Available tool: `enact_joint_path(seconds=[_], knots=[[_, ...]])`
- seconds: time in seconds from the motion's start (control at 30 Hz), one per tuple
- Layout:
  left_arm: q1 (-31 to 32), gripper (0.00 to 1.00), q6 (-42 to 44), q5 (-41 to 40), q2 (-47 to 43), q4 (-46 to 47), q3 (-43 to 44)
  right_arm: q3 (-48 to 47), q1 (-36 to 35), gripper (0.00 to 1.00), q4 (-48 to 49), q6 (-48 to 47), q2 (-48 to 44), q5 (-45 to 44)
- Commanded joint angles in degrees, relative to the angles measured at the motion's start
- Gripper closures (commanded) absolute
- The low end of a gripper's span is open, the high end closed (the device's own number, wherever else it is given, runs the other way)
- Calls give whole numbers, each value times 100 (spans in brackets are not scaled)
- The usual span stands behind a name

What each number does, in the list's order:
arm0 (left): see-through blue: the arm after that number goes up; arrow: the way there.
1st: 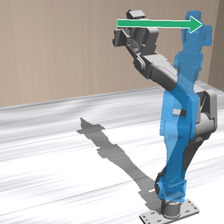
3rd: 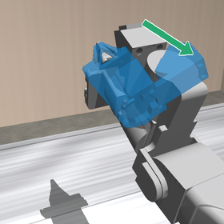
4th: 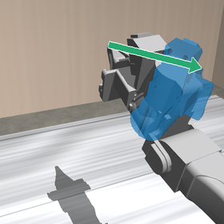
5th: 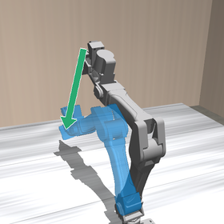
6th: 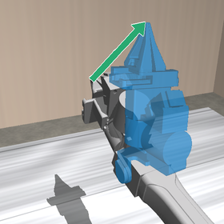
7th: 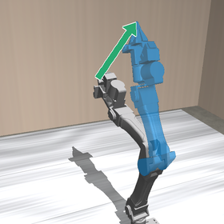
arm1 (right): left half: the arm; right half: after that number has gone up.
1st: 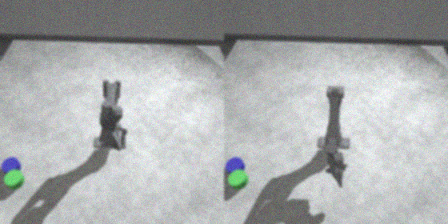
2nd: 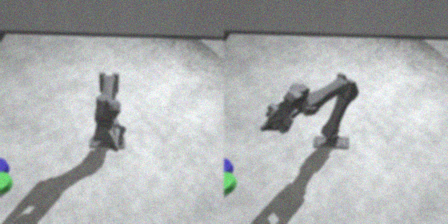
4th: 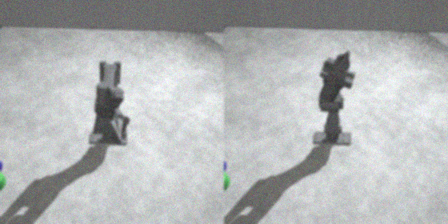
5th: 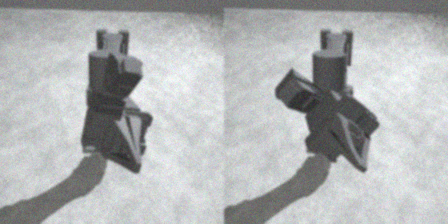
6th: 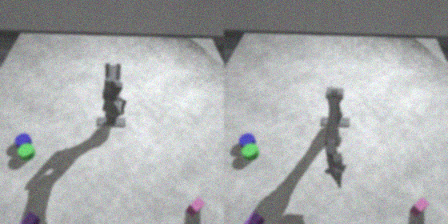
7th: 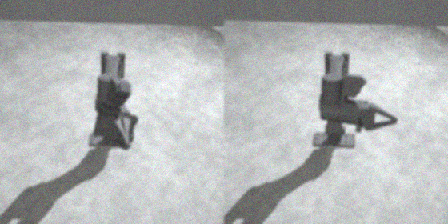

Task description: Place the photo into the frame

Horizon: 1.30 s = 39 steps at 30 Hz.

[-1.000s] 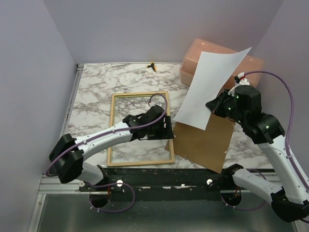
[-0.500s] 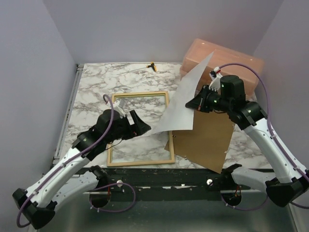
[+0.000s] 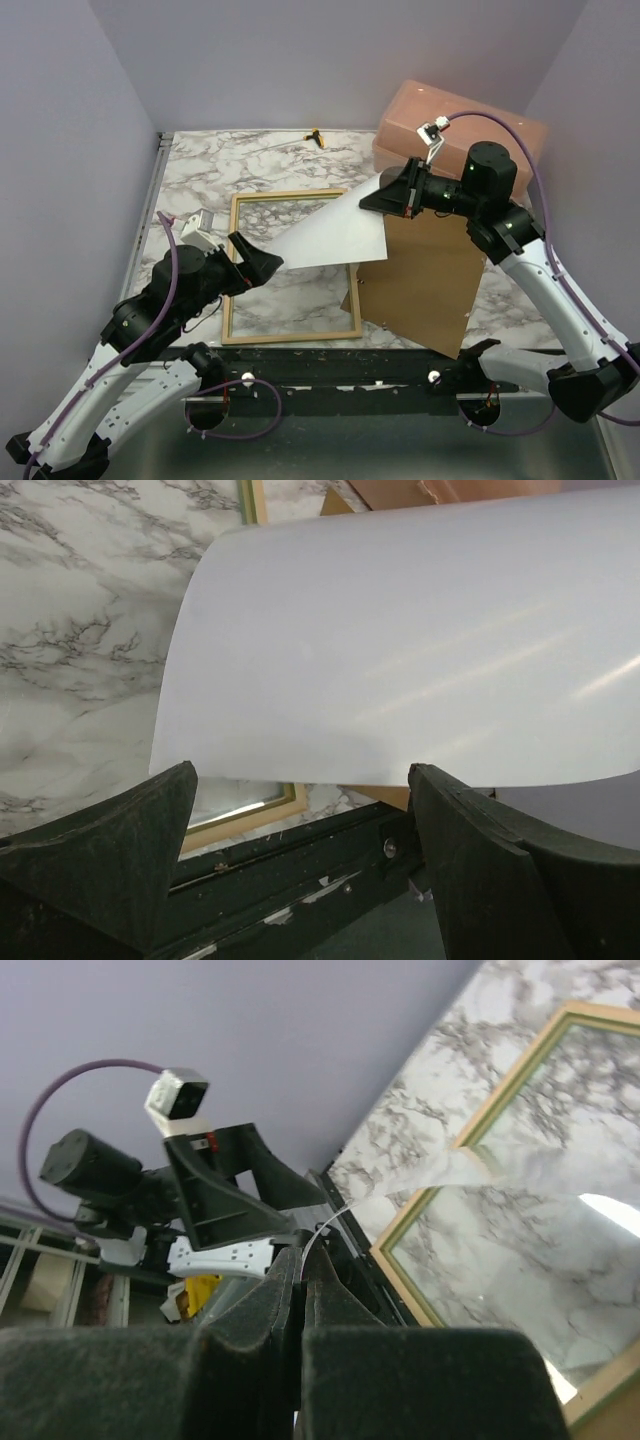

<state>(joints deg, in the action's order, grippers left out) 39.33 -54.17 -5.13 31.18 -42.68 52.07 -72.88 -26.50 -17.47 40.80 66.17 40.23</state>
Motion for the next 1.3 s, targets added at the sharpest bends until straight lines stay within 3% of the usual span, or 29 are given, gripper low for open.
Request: enact_joint_path(seconds=[0.0,0.1,0.3,0.47,0.63,0.87,1.27], knots=[[-35,9,89,-235,-15,-267,22,408,23,100,1543,536,-269,1099],[-39,9,95,-261,-39,-285,37,912,22,99,2269,654,-448,1424],[-39,9,100,-322,-158,-302,57,2147,22,100,2477,588,-691,1845],[-45,9,91,-324,-184,-312,16,3514,23,99,2104,445,-885,1449],[-44,9,91,-298,-161,-313,-28,4307,25,99,1681,343,-1057,844],[-44,9,83,-192,-99,-251,-77,4402,22,99,667,83,-420,-206],[-48,9,-4,-6,-77,-168,-212,4092,29,99,1414,623,851,-536]])
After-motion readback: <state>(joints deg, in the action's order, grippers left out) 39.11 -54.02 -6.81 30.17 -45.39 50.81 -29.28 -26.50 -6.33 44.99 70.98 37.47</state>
